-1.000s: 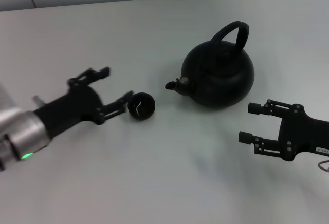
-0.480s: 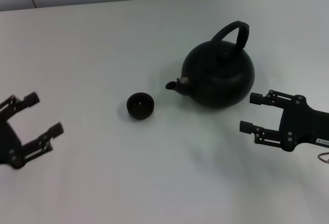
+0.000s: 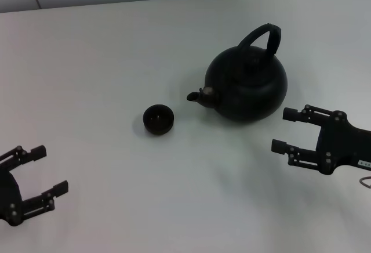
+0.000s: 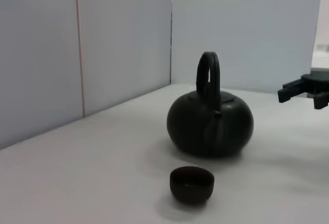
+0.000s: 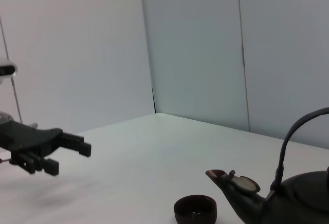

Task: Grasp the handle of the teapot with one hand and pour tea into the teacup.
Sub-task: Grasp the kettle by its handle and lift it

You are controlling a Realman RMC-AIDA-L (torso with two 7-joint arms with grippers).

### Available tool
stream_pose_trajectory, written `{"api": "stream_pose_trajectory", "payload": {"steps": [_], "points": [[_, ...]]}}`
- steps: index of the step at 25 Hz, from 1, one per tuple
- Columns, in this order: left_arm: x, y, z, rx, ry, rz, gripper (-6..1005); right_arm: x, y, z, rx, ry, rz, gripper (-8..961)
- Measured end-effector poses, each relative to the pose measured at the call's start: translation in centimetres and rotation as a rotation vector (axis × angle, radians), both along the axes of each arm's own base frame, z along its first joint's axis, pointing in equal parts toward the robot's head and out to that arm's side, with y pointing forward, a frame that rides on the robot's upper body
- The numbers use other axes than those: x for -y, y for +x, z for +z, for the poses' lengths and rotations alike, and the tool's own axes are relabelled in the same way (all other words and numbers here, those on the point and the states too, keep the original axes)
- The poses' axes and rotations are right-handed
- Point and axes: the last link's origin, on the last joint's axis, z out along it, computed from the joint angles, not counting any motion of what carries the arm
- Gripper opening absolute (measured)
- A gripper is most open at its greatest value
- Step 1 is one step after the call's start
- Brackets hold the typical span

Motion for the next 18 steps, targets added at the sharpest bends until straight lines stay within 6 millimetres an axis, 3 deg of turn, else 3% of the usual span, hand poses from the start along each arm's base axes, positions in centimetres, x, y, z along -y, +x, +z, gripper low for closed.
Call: {"api": "stream_pose_trajectory", "payload": {"steps": [6, 10, 12, 13, 14, 18], "points": [[-0.3, 0.2, -0.3, -0.007, -0.001, -0.009, 810, 1.0, 0.4, -0.3, -0.013, 0.022, -0.010, 722], [-0.3, 0.2, -0.3, -0.004, 0.003, -0.008, 810, 1.8, 0.6, -0.5, -0.048, 0.135, 0.001, 713], [-0.3, 0.3, -0.3, 0.001, 0.005, -0.008, 810, 2.4, 0.9, -0.4, -0.084, 0.306, -0.020, 708], [-0.3, 0.3, -0.4, 0.002, 0.007, -0.008, 810, 2.4, 0.9, -0.4, -0.084, 0.306, -0.020, 705], [-0.3, 0.3, -0.4, 0.005, 0.008, -0.006, 810, 2.7, 1.3, -0.2, -0.101, 0.439, -0.064, 703], [-0.3, 0.4, -0.5, 0.008, 0.008, -0.007, 811, 2.7, 2.1, 0.2, -0.114, 0.586, -0.159, 693]]}}
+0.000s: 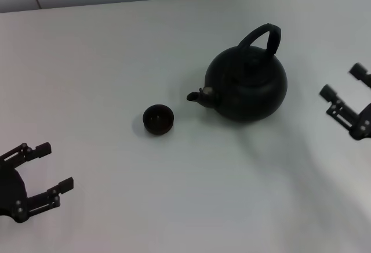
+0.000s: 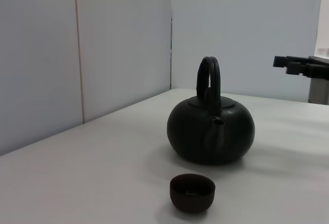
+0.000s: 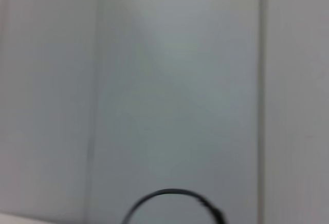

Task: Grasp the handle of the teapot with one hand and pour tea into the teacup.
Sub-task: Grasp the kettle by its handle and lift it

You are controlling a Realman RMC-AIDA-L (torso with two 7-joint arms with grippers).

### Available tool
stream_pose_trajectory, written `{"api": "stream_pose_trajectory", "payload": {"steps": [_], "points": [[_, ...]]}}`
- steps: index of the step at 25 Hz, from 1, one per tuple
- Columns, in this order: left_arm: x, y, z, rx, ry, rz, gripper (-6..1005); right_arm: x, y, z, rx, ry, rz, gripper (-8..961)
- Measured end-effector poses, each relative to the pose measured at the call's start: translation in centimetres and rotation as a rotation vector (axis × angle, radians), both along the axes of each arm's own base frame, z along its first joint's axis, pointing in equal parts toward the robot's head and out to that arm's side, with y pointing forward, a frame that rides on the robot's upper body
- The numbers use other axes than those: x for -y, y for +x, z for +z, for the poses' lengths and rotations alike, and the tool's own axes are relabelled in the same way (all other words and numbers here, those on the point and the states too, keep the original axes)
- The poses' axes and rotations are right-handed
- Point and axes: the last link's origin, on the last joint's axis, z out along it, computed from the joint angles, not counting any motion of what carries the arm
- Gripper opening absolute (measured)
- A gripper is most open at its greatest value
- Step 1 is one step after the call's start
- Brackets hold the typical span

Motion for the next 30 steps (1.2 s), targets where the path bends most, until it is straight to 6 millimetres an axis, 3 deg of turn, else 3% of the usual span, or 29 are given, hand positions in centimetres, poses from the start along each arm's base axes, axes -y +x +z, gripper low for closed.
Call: {"api": "stream_pose_trajectory", "payload": {"steps": [7, 12, 13, 14, 18, 21, 30], "points": [[0.0, 0.3, -0.4, 0.013, -0.002, -0.002, 811, -0.8, 0.3, 0.2, -0.006, 0.002, -0.028, 676], [0.0, 0.4, -0.6, 0.016, -0.001, -0.001, 811, -3.2, 0.4, 1.4, -0.019, -0.034, -0.052, 664], [0.0, 0.4, -0.7, 0.018, 0.000, 0.000, 811, -4.8, 0.4, 1.8, -0.014, -0.088, -0.066, 662], [0.0, 0.4, -0.7, 0.018, 0.000, 0.000, 811, -4.8, 0.4, 1.8, -0.014, -0.088, -0.066, 660], [0.0, 0.6, -1.0, 0.024, 0.007, -0.002, 811, -8.7, -0.7, 2.2, 0.051, -0.197, -0.073, 650], [0.0, 0.8, -1.2, 0.029, 0.013, -0.003, 811, -10.5, -1.4, 2.2, 0.094, -0.227, -0.071, 643], [-0.1, 0.8, -1.3, 0.041, 0.025, 0.005, 811, -13.8, -3.2, 2.0, 0.176, -0.318, -0.055, 621]]}}
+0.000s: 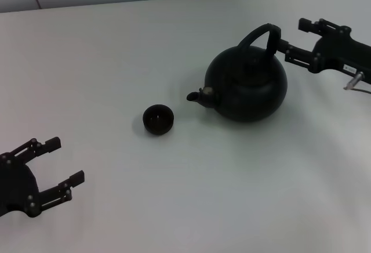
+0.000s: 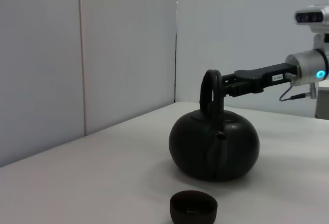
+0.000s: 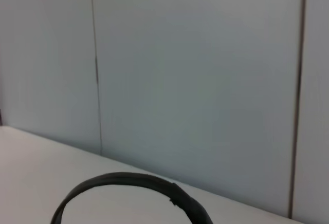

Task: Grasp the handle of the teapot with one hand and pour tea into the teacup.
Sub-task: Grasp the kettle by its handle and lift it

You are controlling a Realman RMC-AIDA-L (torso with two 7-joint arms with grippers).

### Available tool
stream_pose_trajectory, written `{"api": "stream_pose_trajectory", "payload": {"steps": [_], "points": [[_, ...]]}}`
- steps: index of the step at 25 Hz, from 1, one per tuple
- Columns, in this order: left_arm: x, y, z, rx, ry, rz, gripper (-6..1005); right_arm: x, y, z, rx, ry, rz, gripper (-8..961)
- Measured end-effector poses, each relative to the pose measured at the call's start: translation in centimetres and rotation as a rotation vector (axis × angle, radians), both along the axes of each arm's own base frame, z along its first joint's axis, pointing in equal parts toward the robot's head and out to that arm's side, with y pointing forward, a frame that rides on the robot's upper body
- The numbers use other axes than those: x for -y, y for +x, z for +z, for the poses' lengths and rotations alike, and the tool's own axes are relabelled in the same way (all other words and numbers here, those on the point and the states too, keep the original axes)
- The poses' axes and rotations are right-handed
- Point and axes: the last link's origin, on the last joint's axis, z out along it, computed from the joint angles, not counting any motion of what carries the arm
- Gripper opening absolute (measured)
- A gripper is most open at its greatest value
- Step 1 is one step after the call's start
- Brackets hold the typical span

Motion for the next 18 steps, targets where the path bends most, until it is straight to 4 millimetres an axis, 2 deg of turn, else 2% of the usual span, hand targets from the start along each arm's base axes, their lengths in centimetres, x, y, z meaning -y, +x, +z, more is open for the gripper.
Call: {"api": "stream_pose_trajectory", "payload": {"steps": [7, 18], "points": [[0.0, 0.1, -0.1, 0.010, 0.009, 0.004, 811, -1.0, -0.5, -0.2, 0.033, -0.014, 0.002, 604], [0.0, 0.2, -0.1, 0.017, 0.016, 0.004, 811, -1.2, -1.1, -0.5, 0.061, -0.033, 0.038, 578]]}}
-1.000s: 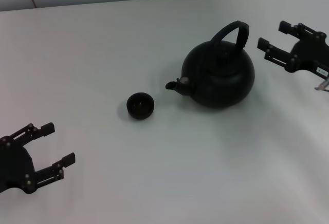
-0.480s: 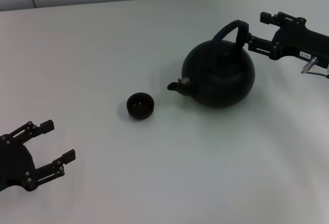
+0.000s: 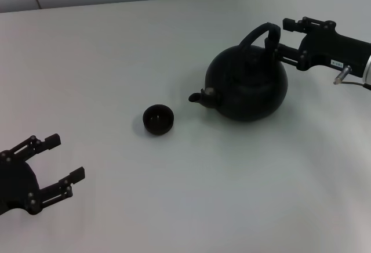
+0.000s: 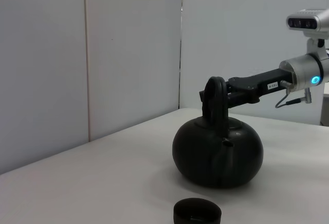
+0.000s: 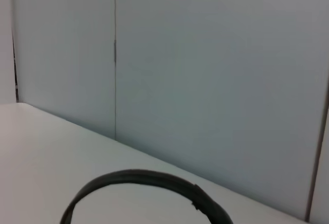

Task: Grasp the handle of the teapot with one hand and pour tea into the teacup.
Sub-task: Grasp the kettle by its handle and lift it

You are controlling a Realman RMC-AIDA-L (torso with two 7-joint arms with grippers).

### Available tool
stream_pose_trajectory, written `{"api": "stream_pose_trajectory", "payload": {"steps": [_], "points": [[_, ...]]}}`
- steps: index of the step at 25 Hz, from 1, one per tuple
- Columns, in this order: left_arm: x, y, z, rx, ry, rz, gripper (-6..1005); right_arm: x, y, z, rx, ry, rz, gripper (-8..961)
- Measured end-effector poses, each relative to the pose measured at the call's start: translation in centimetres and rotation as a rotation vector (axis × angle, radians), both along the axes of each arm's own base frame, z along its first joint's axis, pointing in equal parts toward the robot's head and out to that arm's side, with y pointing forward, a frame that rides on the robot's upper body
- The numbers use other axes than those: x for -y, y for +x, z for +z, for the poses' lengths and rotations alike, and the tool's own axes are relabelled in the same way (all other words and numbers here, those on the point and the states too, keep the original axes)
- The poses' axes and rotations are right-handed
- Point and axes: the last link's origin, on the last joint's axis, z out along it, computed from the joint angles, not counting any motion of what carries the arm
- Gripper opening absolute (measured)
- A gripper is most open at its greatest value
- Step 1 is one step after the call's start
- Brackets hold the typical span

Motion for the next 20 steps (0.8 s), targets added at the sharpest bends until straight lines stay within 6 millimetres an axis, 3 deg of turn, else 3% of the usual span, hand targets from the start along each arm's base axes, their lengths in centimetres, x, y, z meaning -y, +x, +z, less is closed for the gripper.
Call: {"api": "stream_pose_trajectory", "payload": {"steps": [9, 13, 20], "points": [[0.0, 0.0, 0.0, 0.002, 0.003, 0.002, 810, -0.2, -0.2, 0.0, -0.002, -0.014, 0.004, 556], [0.1, 0.0, 0.0, 0.004, 0.002, 0.000, 810, -0.2, -0.5, -0.4, 0.008, -0.036, 0.018, 322], [0.2, 0.1, 0.1, 0.012, -0.002, -0.006, 810, -0.4, -1.1, 0.3, -0.025, -0.010, 0.034, 100]]}}
